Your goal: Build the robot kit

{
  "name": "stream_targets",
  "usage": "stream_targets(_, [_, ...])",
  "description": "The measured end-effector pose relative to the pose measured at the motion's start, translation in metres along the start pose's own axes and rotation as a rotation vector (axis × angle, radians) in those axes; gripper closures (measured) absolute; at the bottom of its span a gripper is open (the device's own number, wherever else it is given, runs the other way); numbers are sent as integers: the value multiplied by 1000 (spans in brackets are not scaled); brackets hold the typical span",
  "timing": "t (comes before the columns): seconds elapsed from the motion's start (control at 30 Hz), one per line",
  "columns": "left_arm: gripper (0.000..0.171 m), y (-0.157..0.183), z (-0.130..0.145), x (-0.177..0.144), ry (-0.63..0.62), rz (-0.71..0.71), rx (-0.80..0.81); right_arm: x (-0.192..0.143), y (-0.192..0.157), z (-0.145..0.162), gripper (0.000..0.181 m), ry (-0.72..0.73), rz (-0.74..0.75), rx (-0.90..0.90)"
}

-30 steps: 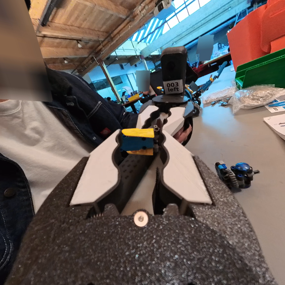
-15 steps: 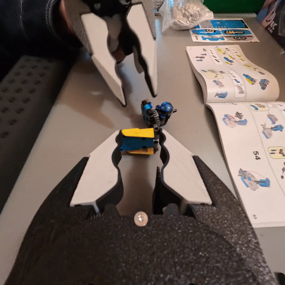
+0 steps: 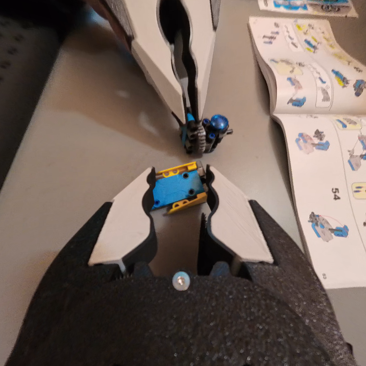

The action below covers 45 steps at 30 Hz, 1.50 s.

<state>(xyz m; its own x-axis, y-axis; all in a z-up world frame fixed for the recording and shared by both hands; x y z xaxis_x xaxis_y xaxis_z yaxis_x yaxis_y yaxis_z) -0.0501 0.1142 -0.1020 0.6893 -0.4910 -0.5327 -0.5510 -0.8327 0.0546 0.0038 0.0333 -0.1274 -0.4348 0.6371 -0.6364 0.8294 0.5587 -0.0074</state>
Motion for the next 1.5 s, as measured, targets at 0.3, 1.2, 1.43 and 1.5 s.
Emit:
stream_targets(0.3, [145,2,-5,-5,38,-29,20,-19,-10,-13,131,157,-60,63])
stream_targets(1.2, [131,42,-44,-20,378,705,-771,-55,-45,-77,132,578,-1,-176])
stream_targets(1.43, [131,20,-27,-21,304,470,-757,-55,-36,-69,126,516,-86,31])
stream_targets(1.5, [131,22,-31,-22,326,496,-775,-54,-38,-66,126,515,-95,-1])
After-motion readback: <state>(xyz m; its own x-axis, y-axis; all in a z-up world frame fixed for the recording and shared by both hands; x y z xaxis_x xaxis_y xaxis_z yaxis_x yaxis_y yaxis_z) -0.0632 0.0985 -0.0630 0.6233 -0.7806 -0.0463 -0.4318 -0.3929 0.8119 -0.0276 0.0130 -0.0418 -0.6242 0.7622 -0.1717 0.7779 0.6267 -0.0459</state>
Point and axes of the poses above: each gripper's, where its closed fingertips meet, x out along the fingers, z out of its underside, y = z × x across the jaws, the point moved 5 cm from there along -x, back along the fingers, and after that the axes turned 5 degrees about -z, right-handed, at the moved point
